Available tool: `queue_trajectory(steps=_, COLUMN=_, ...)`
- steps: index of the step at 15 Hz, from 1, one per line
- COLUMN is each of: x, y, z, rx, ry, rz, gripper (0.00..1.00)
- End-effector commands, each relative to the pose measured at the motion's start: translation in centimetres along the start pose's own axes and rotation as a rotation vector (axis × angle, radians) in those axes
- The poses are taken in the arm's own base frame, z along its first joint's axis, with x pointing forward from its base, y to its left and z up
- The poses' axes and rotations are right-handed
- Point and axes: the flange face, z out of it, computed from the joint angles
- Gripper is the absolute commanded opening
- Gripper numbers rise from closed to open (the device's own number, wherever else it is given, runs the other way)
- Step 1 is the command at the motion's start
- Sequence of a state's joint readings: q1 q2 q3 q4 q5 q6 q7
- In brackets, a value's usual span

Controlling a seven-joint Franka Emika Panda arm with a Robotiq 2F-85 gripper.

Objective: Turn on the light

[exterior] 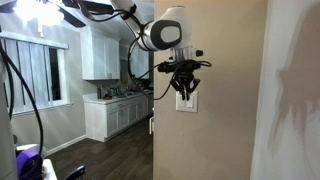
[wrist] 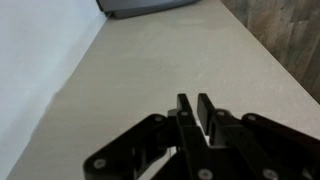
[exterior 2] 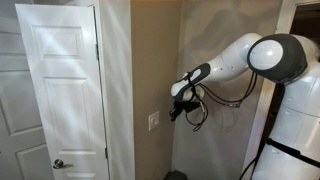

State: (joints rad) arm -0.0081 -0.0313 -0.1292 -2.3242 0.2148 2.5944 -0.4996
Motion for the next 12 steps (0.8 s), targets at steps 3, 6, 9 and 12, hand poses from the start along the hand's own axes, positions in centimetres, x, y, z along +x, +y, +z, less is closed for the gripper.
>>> queue_trajectory(steps=3, x=0.79, y=-0.26, z=1.09, rx=0.001, ry=-0.013, rz=-0.013, gripper=0.00)
queue_trajectory(steps=6, x=0.91, y=-0.39, z=1.48, rx=0.003, ry=-0.018, rz=-0.016, gripper=0.01)
queue_trajectory(steps=9, x=0.90, y=-0.36, z=1.47, rx=0.003, ry=-0.018, rz=-0.016, gripper=0.01)
queue_trajectory(steps=12, x=0.91, y=-0.36, z=1.47, rx=0.003, ry=-0.018, rz=-0.016, gripper=0.01)
